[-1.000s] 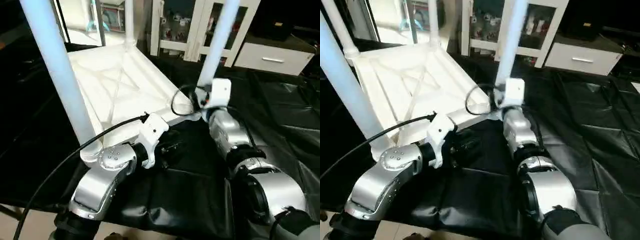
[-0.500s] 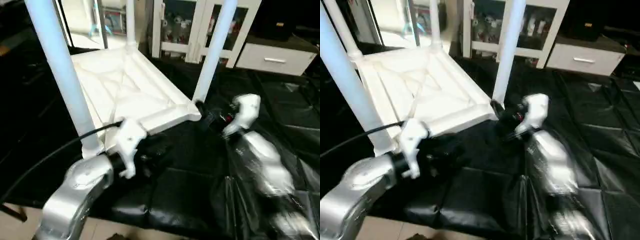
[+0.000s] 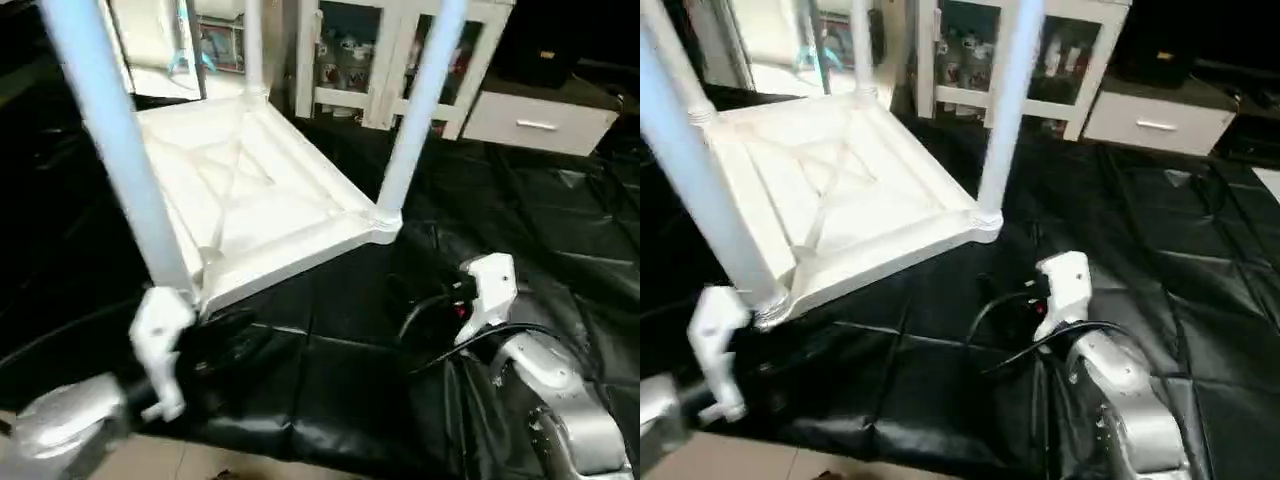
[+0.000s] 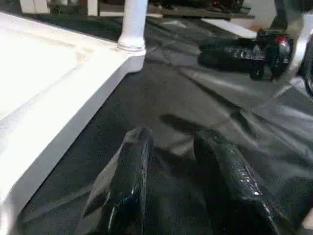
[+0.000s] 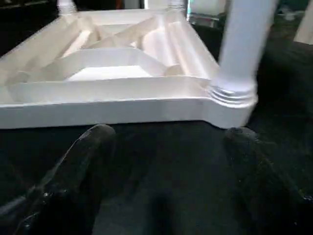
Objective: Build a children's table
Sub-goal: Rotate table base
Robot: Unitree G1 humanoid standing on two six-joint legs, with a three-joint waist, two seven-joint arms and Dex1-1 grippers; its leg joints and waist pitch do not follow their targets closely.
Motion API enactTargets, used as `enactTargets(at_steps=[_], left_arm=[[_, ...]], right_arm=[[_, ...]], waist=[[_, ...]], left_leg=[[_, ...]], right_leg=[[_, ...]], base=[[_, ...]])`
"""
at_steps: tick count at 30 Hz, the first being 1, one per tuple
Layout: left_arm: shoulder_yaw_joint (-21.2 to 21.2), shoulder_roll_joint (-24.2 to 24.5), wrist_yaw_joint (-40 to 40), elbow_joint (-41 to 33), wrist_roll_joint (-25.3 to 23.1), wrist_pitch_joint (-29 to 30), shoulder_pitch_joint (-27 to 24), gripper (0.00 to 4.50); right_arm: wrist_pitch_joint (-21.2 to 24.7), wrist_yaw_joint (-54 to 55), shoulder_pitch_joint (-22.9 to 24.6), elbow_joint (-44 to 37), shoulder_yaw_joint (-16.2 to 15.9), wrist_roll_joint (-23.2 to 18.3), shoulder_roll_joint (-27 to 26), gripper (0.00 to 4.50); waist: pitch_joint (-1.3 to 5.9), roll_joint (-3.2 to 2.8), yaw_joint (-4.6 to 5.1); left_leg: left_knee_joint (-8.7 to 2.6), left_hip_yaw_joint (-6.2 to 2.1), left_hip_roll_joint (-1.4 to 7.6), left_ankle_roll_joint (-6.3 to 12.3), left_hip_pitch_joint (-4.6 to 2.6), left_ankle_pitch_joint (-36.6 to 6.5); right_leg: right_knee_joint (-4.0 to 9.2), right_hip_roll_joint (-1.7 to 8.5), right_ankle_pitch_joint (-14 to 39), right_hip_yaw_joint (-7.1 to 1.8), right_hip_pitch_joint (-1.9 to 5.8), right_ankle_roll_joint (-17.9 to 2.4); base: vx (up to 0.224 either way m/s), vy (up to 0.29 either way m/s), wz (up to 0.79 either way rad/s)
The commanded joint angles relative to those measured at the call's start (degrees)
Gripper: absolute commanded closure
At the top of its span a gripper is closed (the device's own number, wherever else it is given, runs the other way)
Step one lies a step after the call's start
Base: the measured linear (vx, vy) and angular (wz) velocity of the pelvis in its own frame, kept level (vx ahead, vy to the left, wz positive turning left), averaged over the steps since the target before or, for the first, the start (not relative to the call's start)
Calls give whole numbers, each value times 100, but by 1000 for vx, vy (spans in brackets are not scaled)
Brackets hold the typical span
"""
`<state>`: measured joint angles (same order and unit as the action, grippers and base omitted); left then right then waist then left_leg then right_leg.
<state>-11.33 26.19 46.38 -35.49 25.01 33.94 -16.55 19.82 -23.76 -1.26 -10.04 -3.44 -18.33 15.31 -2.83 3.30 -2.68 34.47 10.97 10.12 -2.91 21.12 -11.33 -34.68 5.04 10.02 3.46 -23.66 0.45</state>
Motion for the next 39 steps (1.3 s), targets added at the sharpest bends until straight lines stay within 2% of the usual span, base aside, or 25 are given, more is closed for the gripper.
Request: enactTargets(at_steps=[1,3,5,6,9,11,13,15,17,18,19,20,21,23,24,25,26,28,29,31,33,34,37,38,39], left_arm=[[-563,309,455,436,61,-416,-271,282],[-795,502,630,685,65,-579,-419,282],[-865,550,657,747,83,-605,-452,282],[-1100,700,768,960,124,-648,-537,282],[-1518,1075,931,1482,21,-834,-626,282],[-1712,1191,745,2011,-99,-1106,-340,282],[-1814,1285,289,2695,-409,-1453,173,282],[-1780,1263,-5,2973,-593,-1660,487,282],[-1676,1189,-478,3202,-801,-1671,847,282],[-1401,1055,-838,3300,-944,-1539,1252,282],[-1401,1055,-838,3300,-944,-1539,1252,282],[-1260,969,-850,3239,-954,-1462,1352,282],[-1012,796,-755,3021,-880,-1310,1454,282],[-683,638,-645,2821,-880,-1266,1542,282],[-448,578,-565,2745,-921,-1252,1589,282],[-8,478,-444,2614,-1012,-1280,1691,282],[-8,478,-444,2614,-1012,-1280,1691,282],[387,276,-464,2482,-1039,-1257,1924,282],[512,235,-472,2461,-1047,-1255,2008,282],[897,119,-507,2441,-1146,-1210,2322,282],[1036,76,-478,2438,-1198,-1190,2445,282],[1170,25,-450,2435,-1247,-1166,2565,282],[1743,-457,-467,2819,-1536,-1354,3237,282],[1743,-457,-467,2819,-1536,-1354,3237,282],[1987,-726,-461,3093,-1625,-1458,3531,282]], right_arm=[[203,-66,44,-223,31,92,0,69],[260,-47,57,-281,17,81,27,69],[291,-17,58,-308,4,55,55,69],[361,45,58,-366,-22,-7,123,69],[457,-20,62,-426,-23,13,156,69],[501,-196,79,-458,-64,10,198,69],[595,-497,155,-532,-175,-101,335,69],[665,-656,229,-574,-260,-127,462,69],[656,-746,311,-565,-359,-50,594,69],[648,-707,393,-511,-417,42,674,69],[648,-707,393,-511,-417,42,674,69],[672,-665,410,-513,-397,60,665,69],[727,-582,422,-523,-358,86,638,69],[758,-505,423,-516,-322,135,610,69],[758,-492,424,-510,-307,163,606,69],[773,-489,424,-520,-291,165,618,69],[773,-489,424,-520,-291,165,618,69],[792,-484,434,-547,-274,143,652,69],[786,-479,435,-540,-272,148,671,69],[796,-473,434,-542,-264,161,693,69],[802,-478,431,-549,-265,163,697,69],[813,-480,423,-557,-267,172,697,69],[837,-478,337,-528,-272,208,694,69],[837,-478,337,-528,-272,208,694,69],[834,-484,324,-521,-267,209,699,69]], waist=[[200,-70,0],[200,-73,11],[208,-96,1],[205,-67,-8],[207,-82,-25],[189,-84,-25],[196,-97,-54],[178,-104,-87],[171,-119,-91],[195,-116,-98],[204,-109,-109],[202,-98,-110],[217,-112,-98],[226,-93,-106],[232,-151,-110],[239,-108,-94],[239,-128,-84],[249,-128,-111],[247,-103,-117],[252,-115,-128],[262,-112,-133],[280,-89,-129],[308,-102,-124],[298,-93,-118],[304,-85,-140]], left_leg=[[-572,-210,268,-221,-79,-2626],[-597,-214,267,-225,-69,-2604],[-610,-217,290,-281,-125,-2723],[-616,-211,300,-293,-132,-2730],[-623,-201,271,-270,-113,-2651],[-635,-215,282,-314,-146,-2835],[-627,-222,281,-367,-225,-3113],[-638,-254,275,-382,-241,-3272],[-666,-292,300,-427,-217,-3288],[-644,-288,293,-451,-251,-3302],[-636,-290,293,-453,-261,-3272],[-636,-295,290,-442,-242,-3222],[-648,-308,296,-452,-185,-3060],[-640,-292,307,-433,-185,-2888],[-637,-295,302,-432,-169,-2790],[-626,-274,299,-422,-165,-2765],[-625,-268,296,-415,-166,-2760],[-606,-259,301,-389,-196,-2692],[-600,-247,299,-365,-185,-2639],[-603,-251,293,-356,-162,-2543],[-595,-241,295,-361,-167,-2413],[-591,-249,290,-346,-129,-2261],[-543,-209,287,-260,-130,-1759],[-542,-195,284,-233,-125,-1716],[-531,-187,274,-200,-117,-1636]], right_leg=[[579,232,2882,-249,72,-224],[571,233,2842,-266,75,-160],[566,230,2698,-269,56,-215],[561,227,2526,-270,60,-287],[537,228,2427,-292,78,-292],[568,234,2569,-289,52,-284],[594,226,2649,-288,17,-292],[620,228,2763,-279,34,-254],[598,259,2745,-295,80,-301],[595,259,2690,-301,66,-346],[589,265,2662,-307,68,-372],[586,276,2641,-314,79,-398],[557,303,2558,-326,140,-460],[544,306,2384,-341,134,-548],[533,313,2302,-350,153,-593],[538,295,2254,-348,151,-600],[540,284,2242,-351,150,-597],[537,283,2157,-351,143,-632],[532,279,2097,-352,153,-662],[517,276,2056,-347,181,-657],[507,266,1890,-346,184,-666],[475,278,1749,-339,236,-698],[436,270,1253,-347,246,-811],[449,269,1230,-352,243,-829],[446,274,1233,-349,261,-840]], base=[[0,0,0],[0,0,0],[0,0,0],[0,0,0],[0,0,0],[0,0,0],[0,0,0],[0,0,0],[0,0,0],[0,0,0],[0,0,0],[0,0,0],[0,0,0],[0,0,0],[0,0,0],[0,0,0],[0,0,0],[0,0,0],[0,0,0],[0,0,0],[0,0,0],[0,0,0],[0,0,0],[0,0,0],[0,0,0]])
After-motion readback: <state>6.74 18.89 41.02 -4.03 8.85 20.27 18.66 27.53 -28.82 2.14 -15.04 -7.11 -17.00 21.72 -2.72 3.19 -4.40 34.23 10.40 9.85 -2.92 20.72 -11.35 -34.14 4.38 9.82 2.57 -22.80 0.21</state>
